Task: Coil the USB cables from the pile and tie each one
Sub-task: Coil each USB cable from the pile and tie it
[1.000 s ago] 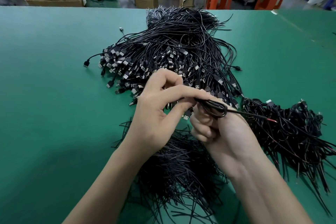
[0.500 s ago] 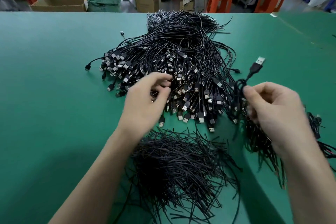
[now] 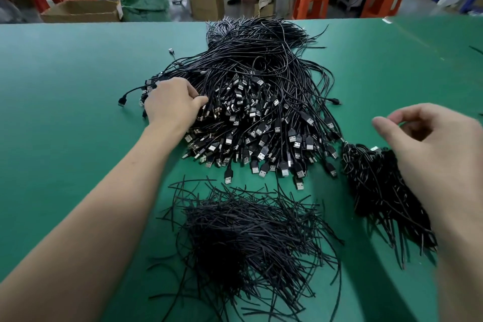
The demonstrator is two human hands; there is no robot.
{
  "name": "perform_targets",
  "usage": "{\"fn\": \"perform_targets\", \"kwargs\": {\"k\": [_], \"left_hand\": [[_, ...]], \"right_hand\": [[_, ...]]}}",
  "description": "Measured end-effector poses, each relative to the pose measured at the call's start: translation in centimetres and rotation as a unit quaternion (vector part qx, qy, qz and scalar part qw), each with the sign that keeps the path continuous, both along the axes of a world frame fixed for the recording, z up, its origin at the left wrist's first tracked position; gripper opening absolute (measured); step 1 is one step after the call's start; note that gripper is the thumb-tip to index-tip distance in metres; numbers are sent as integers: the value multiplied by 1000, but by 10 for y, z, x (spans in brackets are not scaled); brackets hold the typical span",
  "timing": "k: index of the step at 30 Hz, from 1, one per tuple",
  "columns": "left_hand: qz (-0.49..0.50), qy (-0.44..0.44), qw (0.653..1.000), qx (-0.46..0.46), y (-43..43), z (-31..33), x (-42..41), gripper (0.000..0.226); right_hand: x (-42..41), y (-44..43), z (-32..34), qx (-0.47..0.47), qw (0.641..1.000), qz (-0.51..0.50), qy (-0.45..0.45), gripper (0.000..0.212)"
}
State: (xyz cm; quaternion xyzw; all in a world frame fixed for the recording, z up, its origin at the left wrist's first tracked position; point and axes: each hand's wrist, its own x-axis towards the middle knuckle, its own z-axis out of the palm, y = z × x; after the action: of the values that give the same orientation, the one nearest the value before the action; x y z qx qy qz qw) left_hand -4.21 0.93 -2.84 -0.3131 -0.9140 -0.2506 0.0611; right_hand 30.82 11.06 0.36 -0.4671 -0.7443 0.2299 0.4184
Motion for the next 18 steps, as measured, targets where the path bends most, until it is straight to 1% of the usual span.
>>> {"fn": "perform_targets", "kwargs": {"k": [3, 5, 6, 7, 8, 9, 10, 12, 14, 15, 16, 17, 18], "left_hand": [[11, -38, 999, 16, -3, 0, 0, 22], [-8, -98, 994, 45, -7, 2, 0, 15], [-35, -159, 983, 83, -11, 5, 4, 12], [-73, -234, 961, 128, -17, 12, 12, 9], [-119, -297, 934, 160, -25, 19, 22, 7], [-179, -336, 909, 167, -32, 26, 36, 5], [-243, -350, 891, 156, -39, 32, 50, 5], [-347, -352, 859, 130, -51, 39, 80, 8], [-413, -364, 827, 110, -58, 40, 111, 8], [-429, -380, 813, 99, -61, 38, 123, 7], [-431, -397, 806, 84, -63, 35, 133, 7], [-420, -410, 807, 70, -64, 32, 140, 7], [-400, -414, 816, 55, -65, 28, 144, 9]], "right_hand": [[-11, -10, 0, 2, 1000, 26, -9, 23], [-17, -17, 3, 9, 999, 33, -10, 22], [-19, -20, 3, 7, 999, 39, -4, 23], [-22, -23, 3, -9, 998, 54, 13, 24], [-26, -27, 2, -43, 995, 80, 40, 26], [-31, -32, 1, -87, 988, 112, 66, 30], [-37, -38, 0, -137, 976, 143, 87, 36], [-50, -48, -5, -232, 946, 199, 105, 54], [-61, -56, -11, -315, 911, 241, 113, 70], [-65, -59, -13, -355, 890, 256, 132, 71], [-68, -62, -15, -392, 865, 264, 167, 67], [-69, -63, -15, -421, 842, 263, 213, 61], [-69, -64, -15, -441, 822, 251, 259, 55]]}}
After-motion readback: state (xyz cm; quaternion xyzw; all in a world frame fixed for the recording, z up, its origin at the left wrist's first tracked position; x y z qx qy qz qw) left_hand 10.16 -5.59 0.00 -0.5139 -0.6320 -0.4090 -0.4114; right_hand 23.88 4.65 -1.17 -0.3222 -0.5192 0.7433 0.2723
